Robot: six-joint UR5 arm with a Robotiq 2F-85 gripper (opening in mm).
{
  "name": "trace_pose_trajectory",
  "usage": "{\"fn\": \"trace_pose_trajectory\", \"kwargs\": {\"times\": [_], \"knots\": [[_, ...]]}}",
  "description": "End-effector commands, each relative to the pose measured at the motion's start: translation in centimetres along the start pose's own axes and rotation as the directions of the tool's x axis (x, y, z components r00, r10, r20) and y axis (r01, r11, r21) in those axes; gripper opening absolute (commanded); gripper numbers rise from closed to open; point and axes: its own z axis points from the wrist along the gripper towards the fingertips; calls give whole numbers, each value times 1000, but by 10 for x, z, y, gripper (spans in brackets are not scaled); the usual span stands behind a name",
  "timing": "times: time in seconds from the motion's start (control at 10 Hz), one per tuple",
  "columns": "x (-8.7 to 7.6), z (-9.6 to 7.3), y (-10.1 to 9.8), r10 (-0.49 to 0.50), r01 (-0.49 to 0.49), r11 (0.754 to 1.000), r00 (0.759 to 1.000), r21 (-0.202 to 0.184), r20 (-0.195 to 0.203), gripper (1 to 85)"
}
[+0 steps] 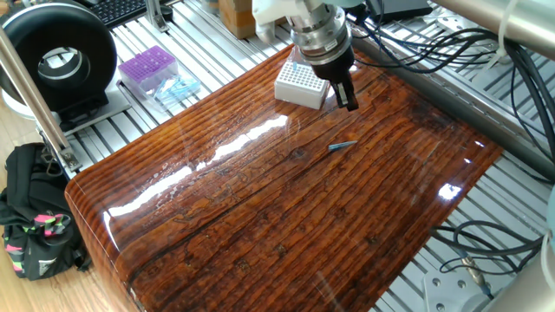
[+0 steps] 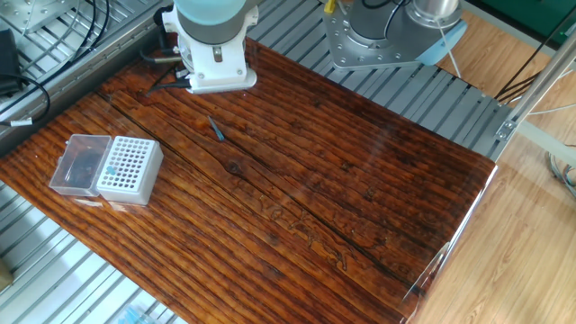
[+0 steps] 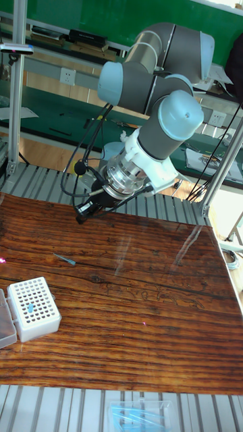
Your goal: Insert a medium pipette tip into the holder for medium pipette tips
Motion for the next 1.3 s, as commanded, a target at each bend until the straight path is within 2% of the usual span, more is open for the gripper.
{"fn": "trace_pose_trajectory", "kwargs": {"times": [0.0, 0.1, 0.2, 0.3, 0.4, 0.5, 0.7, 0.9, 1.0, 1.1, 1.2], "knots": [[-3, -1, 13, -46, 47, 998, 999, -50, 15, 127], [15, -1, 1, -47, 47, 999, 997, -7, -54, 127], [38, -7, 1, -60, 61, 998, 992, 7, -113, 127], [52, -10, 14, -66, 65, 998, 989, -17, -131, 127], [46, -7, 14, -63, 62, 998, 990, -13, -125, 127], [31, 0, 10, -53, 53, 999, 992, -7, -112, 127], [-7, 14, -3, -51, 50, 999, 993, -7, -106, 130], [-14, 7, -24, -1, 13, 998, 981, 63, -193, 133], [-21, 6, -21, -5, 16, 999, 978, 48, -208, 133], [-27, 11, -15, -27, 33, 999, 974, 22, -224, 203], [-28, 16, -21, -9, 24, 998, 966, 55, -257, 227]]}}
